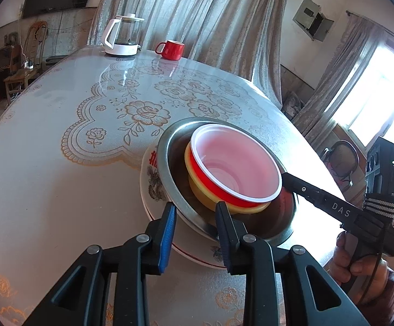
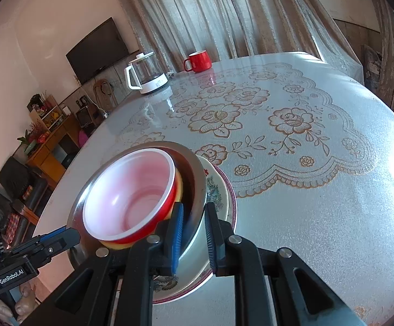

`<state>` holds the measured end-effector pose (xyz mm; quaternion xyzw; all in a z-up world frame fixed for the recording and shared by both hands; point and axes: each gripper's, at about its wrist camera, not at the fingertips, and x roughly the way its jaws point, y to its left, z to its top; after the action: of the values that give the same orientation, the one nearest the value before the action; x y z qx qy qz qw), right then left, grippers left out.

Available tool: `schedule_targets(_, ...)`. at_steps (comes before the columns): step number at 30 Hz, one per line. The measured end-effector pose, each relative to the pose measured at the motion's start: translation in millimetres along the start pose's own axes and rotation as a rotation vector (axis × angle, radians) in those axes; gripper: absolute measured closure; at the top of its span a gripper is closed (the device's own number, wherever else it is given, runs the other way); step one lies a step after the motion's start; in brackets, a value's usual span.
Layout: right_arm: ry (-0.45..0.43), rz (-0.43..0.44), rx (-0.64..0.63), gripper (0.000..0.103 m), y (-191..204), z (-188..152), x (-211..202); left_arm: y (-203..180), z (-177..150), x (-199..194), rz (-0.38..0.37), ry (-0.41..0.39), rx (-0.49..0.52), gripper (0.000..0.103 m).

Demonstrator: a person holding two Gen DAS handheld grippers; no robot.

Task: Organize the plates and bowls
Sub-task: 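Open the right gripper and release the steel bowl on the plates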

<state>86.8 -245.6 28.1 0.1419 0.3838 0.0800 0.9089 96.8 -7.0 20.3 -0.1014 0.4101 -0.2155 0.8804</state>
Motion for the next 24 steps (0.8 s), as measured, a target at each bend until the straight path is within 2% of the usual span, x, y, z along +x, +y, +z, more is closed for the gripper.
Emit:
schedule_targets(16,-0.022,-0.023,0.004,0.083,6,-9,-7,-5,-5,-6,0.051,-0.041,0.030,0.074)
schedule_targets(24,-0.018,0.010,0.029,0.082,4,-14,-14,1,-4,-8,0.046,-0.053,0.013,0.074)
